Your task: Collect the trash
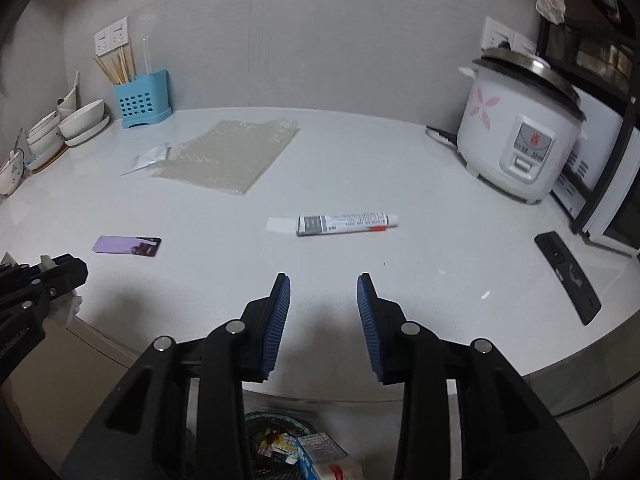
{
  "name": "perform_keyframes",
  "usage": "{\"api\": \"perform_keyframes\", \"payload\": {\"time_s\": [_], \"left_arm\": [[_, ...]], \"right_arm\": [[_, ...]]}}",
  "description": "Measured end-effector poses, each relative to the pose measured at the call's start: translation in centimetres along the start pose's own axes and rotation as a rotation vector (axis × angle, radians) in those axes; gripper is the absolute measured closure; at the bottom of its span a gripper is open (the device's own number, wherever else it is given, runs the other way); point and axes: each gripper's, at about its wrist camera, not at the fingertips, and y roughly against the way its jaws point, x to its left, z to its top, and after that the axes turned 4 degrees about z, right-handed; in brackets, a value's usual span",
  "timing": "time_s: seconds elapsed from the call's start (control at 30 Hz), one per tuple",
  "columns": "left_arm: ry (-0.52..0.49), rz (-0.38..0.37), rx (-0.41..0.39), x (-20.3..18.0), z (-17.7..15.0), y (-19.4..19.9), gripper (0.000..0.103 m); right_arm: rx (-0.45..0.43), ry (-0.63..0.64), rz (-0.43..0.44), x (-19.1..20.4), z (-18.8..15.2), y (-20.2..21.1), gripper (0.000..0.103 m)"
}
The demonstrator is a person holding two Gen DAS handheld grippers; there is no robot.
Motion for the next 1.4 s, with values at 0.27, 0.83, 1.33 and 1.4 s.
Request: {"api": "perform_keyframes", "payload": {"time_s": [0.27, 0.83, 1.33, 1.4], "left_arm": [[0.002, -0.013, -0.001, -0.1, -0.9, -0.5, 0.089], [0.007, -0.059, 0.054, 0.7, -14.6, -2.7, 0.089], [0.029, -0.055, 0.168, 0.3, -22.7, -11.1, 0.089], [0.029, -0.059, 0.174, 0.1, -23.5, -12.2, 0.089]], "right_arm": [[-0.034, 0.01, 0.04, 0.2, -1.6, 1.3, 0.056], [-0.067, 0.036, 0.181, 2.9, -14.7, 2.6, 0.026], [0.05, -0.054, 0.144, 2.0, -22.6, -4.1, 0.008], [0.075, -0.087, 0.146, 1.4, -23.5, -5.3, 0.008]]}}
